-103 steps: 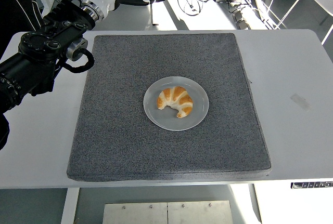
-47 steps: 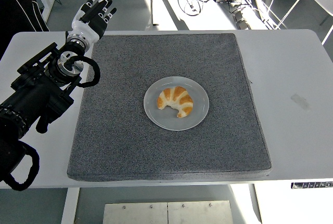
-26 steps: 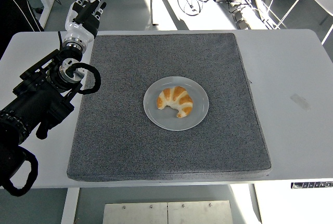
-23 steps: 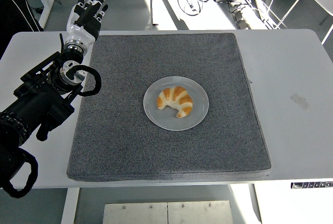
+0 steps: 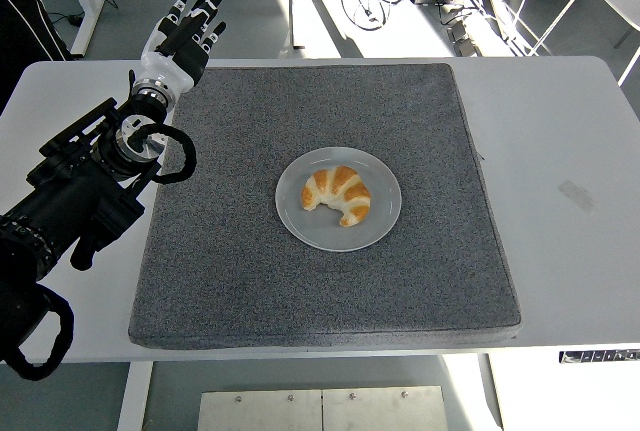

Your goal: Place the bread on the plate

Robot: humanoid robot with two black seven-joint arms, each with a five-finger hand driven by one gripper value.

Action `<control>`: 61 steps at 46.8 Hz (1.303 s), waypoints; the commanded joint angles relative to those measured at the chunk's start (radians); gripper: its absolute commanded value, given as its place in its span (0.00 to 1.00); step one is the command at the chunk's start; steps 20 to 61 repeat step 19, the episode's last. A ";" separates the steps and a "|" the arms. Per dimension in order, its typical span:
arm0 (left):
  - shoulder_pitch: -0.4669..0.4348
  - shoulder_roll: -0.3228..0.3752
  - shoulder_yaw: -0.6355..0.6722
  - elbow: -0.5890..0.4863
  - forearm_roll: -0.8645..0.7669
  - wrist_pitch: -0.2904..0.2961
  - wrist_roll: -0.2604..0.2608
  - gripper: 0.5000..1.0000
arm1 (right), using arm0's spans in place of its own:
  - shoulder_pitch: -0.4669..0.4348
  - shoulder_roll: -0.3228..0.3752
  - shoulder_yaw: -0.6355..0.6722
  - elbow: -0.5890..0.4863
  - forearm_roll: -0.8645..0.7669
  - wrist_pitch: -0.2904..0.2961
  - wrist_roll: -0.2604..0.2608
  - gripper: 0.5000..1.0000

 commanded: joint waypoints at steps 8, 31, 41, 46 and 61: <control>0.000 0.000 0.001 0.000 0.000 0.000 0.000 0.97 | 0.000 0.000 0.000 0.001 0.000 0.000 0.000 1.00; 0.003 0.000 0.001 0.000 0.000 -0.003 0.000 0.97 | 0.000 0.000 0.003 0.001 0.000 -0.002 0.000 1.00; 0.003 0.000 0.001 0.000 0.000 -0.003 0.000 0.97 | 0.000 0.000 0.003 0.001 0.000 -0.002 0.000 1.00; 0.003 0.000 0.001 0.000 0.000 -0.003 0.000 0.97 | 0.000 0.000 0.003 0.001 0.000 -0.002 0.000 1.00; 0.003 0.000 0.001 0.000 0.000 -0.003 0.000 0.97 | 0.000 0.000 0.003 0.001 0.000 -0.002 0.000 1.00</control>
